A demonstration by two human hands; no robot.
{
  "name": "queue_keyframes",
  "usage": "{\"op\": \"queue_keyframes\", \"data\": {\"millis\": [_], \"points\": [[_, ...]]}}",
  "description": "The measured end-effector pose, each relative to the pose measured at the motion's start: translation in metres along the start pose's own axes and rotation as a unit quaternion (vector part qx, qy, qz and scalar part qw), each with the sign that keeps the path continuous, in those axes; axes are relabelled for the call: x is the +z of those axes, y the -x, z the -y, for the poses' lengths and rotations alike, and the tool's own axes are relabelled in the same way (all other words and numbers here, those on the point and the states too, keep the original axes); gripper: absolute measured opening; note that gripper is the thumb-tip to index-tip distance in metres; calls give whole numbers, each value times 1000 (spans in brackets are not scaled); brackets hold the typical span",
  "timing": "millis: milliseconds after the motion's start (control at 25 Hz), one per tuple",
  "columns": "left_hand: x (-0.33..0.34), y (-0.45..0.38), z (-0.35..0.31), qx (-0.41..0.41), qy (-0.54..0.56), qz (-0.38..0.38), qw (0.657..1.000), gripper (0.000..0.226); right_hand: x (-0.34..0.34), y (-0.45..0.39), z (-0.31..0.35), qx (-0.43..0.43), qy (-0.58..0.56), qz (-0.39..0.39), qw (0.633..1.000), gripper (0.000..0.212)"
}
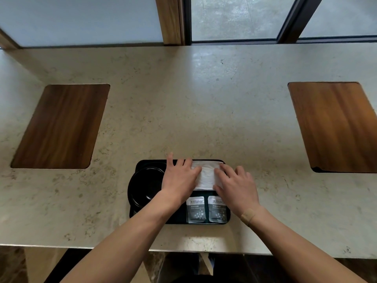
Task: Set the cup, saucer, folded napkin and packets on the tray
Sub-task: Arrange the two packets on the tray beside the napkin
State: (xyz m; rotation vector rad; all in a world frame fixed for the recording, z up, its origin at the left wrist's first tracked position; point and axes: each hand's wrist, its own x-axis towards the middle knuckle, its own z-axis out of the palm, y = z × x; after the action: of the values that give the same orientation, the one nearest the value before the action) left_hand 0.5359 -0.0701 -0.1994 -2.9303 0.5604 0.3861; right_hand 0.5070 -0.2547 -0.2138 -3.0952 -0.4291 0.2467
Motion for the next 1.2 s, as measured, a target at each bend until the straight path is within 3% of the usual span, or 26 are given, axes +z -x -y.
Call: {"op": "queue_keyframes", "data": {"millis": [320, 440, 520, 680, 800, 960, 1200], "points": [[-3, 2, 0, 8, -16, -9, 1000, 39, -4, -3, -1, -1, -20, -6, 1000, 47], [-8, 18, -2, 11, 10, -58, 998, 30, -8, 10, 0, 3, -71, -54, 996, 37], [-10, 39, -8, 37, 25, -84, 995, 19, -7, 25, 0, -16, -97, -78, 992, 32], [-1, 85, -22, 107, 55, -71, 990, 11, -4, 49, -3, -48, -98, -34, 993, 34], [11, 105, -28, 50, 130, -31, 990, 23, -4, 62, 1, -46, -93, -29, 994, 37], [24, 107, -38, -18, 107, -39, 993, 41, -2, 70, 17, -19, -95, -49, 994, 36], [35, 108, -32, -58, 147, -59, 986, 36, -1, 65, 40, -35, -65, -33, 997, 23]]}}
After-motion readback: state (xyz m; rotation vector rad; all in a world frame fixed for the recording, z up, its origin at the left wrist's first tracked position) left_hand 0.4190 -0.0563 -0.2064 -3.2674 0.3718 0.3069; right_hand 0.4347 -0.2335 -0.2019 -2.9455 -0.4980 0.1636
